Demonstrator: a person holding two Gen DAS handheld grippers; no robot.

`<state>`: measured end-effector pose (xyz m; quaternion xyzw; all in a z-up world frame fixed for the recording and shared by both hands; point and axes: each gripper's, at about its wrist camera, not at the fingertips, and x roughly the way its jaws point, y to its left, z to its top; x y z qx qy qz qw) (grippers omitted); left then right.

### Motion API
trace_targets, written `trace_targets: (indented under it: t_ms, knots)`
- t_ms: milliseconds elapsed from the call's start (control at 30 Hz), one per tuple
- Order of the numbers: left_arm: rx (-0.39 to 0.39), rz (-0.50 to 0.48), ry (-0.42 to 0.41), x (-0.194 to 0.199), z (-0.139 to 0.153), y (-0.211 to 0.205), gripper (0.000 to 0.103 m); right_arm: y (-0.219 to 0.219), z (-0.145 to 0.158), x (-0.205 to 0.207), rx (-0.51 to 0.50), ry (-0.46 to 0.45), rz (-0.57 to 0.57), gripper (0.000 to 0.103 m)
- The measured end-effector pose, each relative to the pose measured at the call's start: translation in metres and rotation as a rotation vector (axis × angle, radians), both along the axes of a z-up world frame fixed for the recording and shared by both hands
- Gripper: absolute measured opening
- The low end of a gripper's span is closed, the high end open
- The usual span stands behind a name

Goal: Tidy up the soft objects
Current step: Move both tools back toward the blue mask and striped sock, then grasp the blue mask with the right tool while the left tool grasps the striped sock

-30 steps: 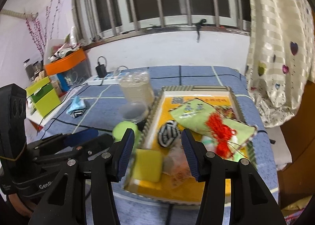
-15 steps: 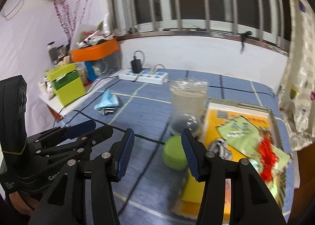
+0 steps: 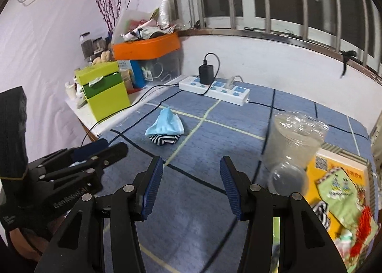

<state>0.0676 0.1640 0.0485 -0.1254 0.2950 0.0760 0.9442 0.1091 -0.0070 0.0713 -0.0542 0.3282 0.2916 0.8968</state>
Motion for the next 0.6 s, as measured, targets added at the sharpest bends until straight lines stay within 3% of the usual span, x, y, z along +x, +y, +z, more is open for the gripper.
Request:
trace_targets:
  t_ms: [600]
  knots:
    - [-0.049, 0.112, 0.063, 0.029, -0.032, 0.082, 0.044, 0.101, -0.032, 0.071, -0.022, 0.101, 0.098, 0.051]
